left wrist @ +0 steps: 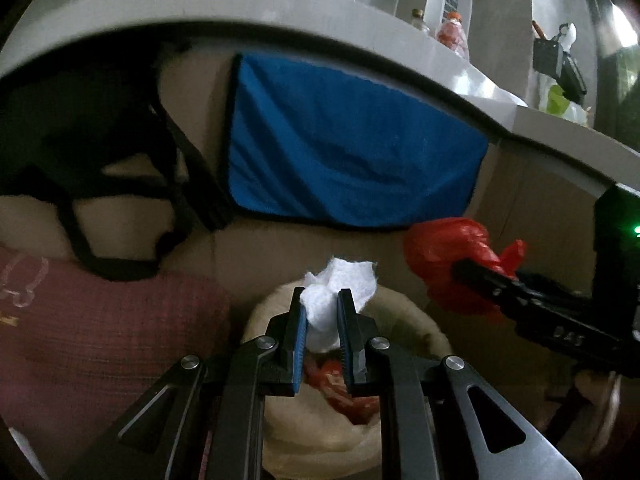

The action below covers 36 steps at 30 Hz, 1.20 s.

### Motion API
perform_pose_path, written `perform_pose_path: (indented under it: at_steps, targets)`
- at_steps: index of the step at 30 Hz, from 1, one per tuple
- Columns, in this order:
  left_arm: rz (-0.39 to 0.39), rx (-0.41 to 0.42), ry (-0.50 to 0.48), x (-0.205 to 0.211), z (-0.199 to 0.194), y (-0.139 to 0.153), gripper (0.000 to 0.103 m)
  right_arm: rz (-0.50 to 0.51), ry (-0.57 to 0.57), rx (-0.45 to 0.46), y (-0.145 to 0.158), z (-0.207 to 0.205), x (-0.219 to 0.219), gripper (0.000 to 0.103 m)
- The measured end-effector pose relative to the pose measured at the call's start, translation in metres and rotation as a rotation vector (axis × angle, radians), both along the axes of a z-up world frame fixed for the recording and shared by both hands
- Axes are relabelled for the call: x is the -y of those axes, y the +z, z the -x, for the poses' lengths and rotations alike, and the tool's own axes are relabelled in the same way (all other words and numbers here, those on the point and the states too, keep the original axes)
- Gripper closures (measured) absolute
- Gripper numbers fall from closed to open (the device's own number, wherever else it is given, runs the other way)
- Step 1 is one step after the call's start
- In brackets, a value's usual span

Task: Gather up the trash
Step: 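Open both tools to drop the red bag and white tissue into the bin, then move both tools back over the bed toward the sponge and Kleenex pack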

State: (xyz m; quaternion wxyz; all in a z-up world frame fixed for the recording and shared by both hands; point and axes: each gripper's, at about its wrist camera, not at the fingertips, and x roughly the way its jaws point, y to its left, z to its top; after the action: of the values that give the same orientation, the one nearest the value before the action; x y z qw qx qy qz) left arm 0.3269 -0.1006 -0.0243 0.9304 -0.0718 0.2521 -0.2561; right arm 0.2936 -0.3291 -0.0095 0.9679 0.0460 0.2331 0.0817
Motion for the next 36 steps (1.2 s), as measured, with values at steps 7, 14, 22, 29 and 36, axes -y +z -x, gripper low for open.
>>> perform_pose_path:
  at_steps: [7, 14, 22, 29, 36]
  targets:
    - [0.087, -0.143, -0.083, -0.015, -0.031, -0.018, 0.049, -0.04, -0.01, -0.078, -0.02, -0.019, 0.005, 0.022]
    - [0.078, -0.092, 0.042, -0.075, -0.003, 0.012, 0.049, 0.006, -0.036, -0.064, -0.014, 0.0, -0.01, 0.022]
    - [0.028, 0.006, 0.241, -0.188, 0.066, 0.056, 0.049, 0.019, 0.126, -0.002, 0.011, 0.041, -0.086, 0.022]
    - [0.0, 0.069, 0.43, -0.294, 0.134, 0.084, 0.049, 0.074, 0.431, -0.003, 0.014, 0.06, -0.197, 0.021]
    - [-0.013, 0.069, 0.612, -0.385, 0.187, 0.089, 0.049, 0.155, 0.765, -0.132, -0.02, 0.058, -0.314, 0.021]
